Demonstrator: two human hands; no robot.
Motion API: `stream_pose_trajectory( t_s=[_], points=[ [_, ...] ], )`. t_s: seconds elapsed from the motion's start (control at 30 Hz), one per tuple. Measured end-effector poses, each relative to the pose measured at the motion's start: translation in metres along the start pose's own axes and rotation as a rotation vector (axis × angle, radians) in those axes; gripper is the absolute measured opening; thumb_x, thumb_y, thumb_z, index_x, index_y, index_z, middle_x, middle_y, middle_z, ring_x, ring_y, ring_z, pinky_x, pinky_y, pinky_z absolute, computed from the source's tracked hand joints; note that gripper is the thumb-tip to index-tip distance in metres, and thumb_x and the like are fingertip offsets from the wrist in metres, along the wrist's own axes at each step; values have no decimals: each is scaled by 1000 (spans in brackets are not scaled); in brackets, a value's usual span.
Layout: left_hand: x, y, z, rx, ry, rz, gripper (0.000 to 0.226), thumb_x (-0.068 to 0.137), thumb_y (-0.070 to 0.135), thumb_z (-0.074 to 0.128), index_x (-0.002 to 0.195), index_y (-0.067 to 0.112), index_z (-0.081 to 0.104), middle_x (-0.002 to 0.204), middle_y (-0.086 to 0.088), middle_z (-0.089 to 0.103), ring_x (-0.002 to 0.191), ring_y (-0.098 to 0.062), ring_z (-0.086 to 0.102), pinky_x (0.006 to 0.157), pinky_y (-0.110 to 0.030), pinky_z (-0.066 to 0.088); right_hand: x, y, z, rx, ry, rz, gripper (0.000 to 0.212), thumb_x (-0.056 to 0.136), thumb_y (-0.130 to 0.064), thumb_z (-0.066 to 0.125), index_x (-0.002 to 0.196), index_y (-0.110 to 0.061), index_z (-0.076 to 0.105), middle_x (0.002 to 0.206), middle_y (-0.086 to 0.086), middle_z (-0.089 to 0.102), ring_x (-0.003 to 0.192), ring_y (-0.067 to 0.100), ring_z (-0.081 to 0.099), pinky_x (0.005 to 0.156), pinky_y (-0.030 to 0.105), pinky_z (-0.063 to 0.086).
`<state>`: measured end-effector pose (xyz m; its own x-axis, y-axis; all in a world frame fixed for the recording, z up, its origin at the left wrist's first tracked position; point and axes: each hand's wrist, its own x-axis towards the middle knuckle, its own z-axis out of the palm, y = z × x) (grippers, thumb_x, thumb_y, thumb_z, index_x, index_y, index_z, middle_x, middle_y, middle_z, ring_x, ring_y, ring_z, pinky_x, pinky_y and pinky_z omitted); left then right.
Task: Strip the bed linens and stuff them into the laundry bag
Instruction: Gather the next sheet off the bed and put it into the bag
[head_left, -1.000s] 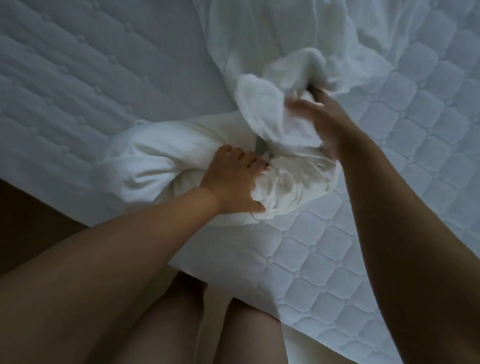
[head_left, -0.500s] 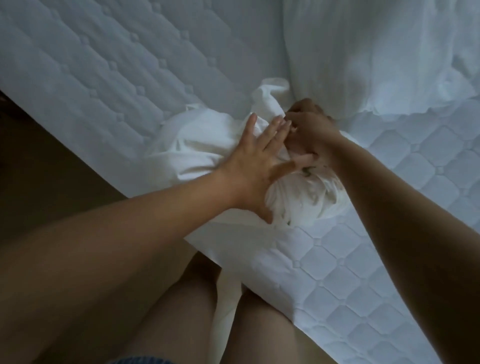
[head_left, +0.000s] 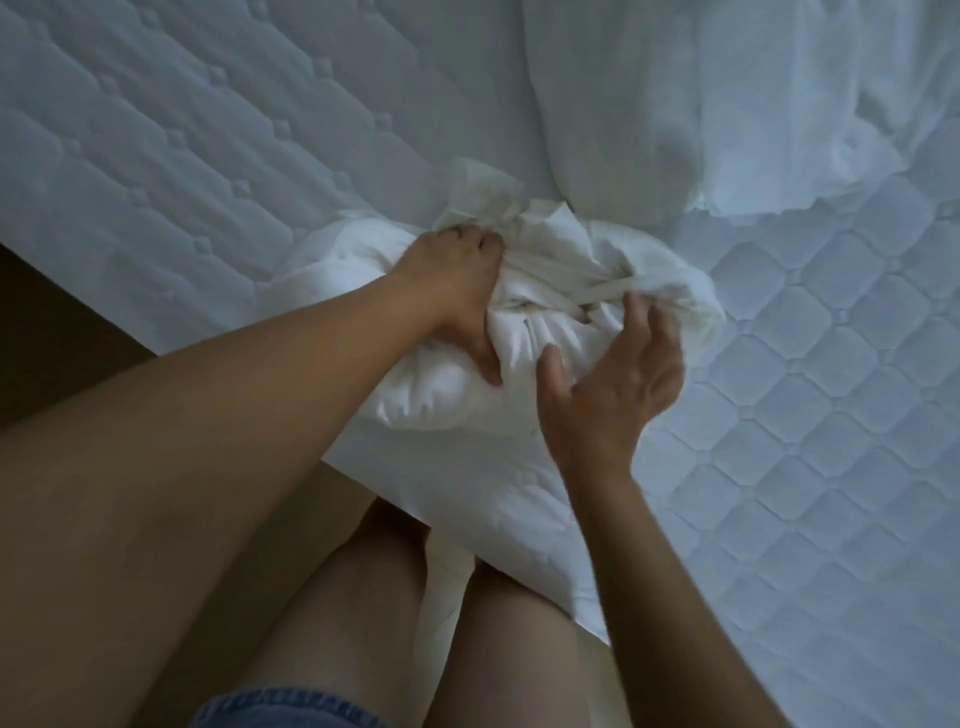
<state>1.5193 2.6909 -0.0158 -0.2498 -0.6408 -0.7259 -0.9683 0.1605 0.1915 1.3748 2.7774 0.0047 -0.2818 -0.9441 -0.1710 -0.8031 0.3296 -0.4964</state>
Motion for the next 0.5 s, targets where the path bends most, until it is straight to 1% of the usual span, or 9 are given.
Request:
stream_pose_trajectory(
  t_s=[0.07,0.13,0.17,0.23,0.3,0.33,0.4,0.47,0.5],
  points=[
    [3,3,-4,-35,-14,-21,126,31,75,81,132,13,38,129,-8,50,115,-26,51,89,-35,41,-42,-2,3,218,-21,413,88,75,-36,73,147,-16,25,150,10,24,138,19,18,115,34,9],
    [1,4,-3,-67,-6,-54,120,30,73,82,126,14,43,123,-7,55,110,-26,55,80,-33,40,-69,-7,12,626,-175,843,100,75,-41,77,150,-23,13,151,3,24,137,20,27,115,44,25],
    [-2,6,-1,-90,-2,-81,116,32,72,83,124,14,44,121,-7,57,109,-27,56,77,-33,39,-76,-8,19,819,-286,976,100,74,-44,76,149,-27,13,150,1,28,133,19,35,112,47,32],
    [-11,12,13,-190,-17,-155,114,36,73,81,126,14,45,120,-5,59,110,-26,58,76,-31,39,-83,-4,30,960,-409,1037,103,65,-58,76,146,-34,17,144,-3,39,125,17,46,105,48,41],
    [-21,17,38,-332,-36,-221,115,36,81,74,130,19,48,121,1,61,110,-23,60,77,-29,41,-78,4,34,916,-315,1051,113,53,-70,75,144,-35,18,139,-5,42,122,19,49,102,46,45],
    [-27,18,49,-407,-32,-243,115,35,85,70,130,23,50,122,3,62,109,-20,61,77,-28,42,-73,10,35,922,-253,1023,112,54,-69,76,143,-32,20,139,-3,43,122,19,49,101,44,45],
    [-36,20,57,-513,-4,-282,116,35,87,68,132,25,51,127,1,60,114,-20,59,81,-27,44,-69,24,34,991,-157,937,95,62,-57,74,139,-26,27,137,-2,45,124,19,48,102,40,45],
    [-39,18,55,-421,34,-290,127,38,87,68,142,18,40,142,-8,43,130,-26,43,97,-35,39,-70,31,35,1043,-112,892,82,68,-53,74,134,-27,32,134,-5,48,122,16,49,100,37,46],
    [-40,17,51,-337,46,-271,133,41,88,66,146,14,31,148,-11,31,136,-29,31,106,-40,31,-72,31,37,1055,-95,879,78,69,-53,74,131,-28,33,132,-6,50,120,14,51,99,35,47]
  ],
)
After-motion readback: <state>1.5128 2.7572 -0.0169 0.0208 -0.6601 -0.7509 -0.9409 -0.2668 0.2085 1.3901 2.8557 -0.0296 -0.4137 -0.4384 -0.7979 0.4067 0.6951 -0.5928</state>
